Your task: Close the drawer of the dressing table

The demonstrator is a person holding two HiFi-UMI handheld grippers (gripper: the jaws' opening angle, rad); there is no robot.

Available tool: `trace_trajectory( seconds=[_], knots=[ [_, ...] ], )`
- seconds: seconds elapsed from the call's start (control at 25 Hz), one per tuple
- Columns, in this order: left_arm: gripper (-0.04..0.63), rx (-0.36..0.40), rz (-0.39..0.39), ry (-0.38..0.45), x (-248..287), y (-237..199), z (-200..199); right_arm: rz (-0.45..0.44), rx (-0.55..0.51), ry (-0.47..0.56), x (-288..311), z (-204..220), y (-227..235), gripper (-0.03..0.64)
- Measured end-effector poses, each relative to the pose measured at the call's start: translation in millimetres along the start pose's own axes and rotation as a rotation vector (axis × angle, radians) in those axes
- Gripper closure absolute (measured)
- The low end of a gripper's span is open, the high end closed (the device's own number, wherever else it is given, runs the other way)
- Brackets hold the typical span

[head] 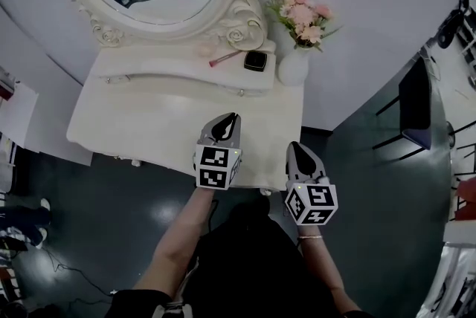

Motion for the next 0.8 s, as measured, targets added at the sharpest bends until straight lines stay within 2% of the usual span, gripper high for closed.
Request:
trace_trajectory(
  seconds=[0.8],
  knots=[
    [0.589, -0.057, 0.012, 0.060, -59.4, -4.1, 18.8, -0.002, -0.029, 0.003, -10.6, 6.1, -21.9, 0.612]
  ],
)
Point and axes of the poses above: the fingertips, and each gripper's own axes: x forward along the fingers, y to its right, z out of its underside, the point moved 6 cm from there along -x, backward along the fingers, and after that the axes turned 9 degrees about -y, right-handed, at the moved point
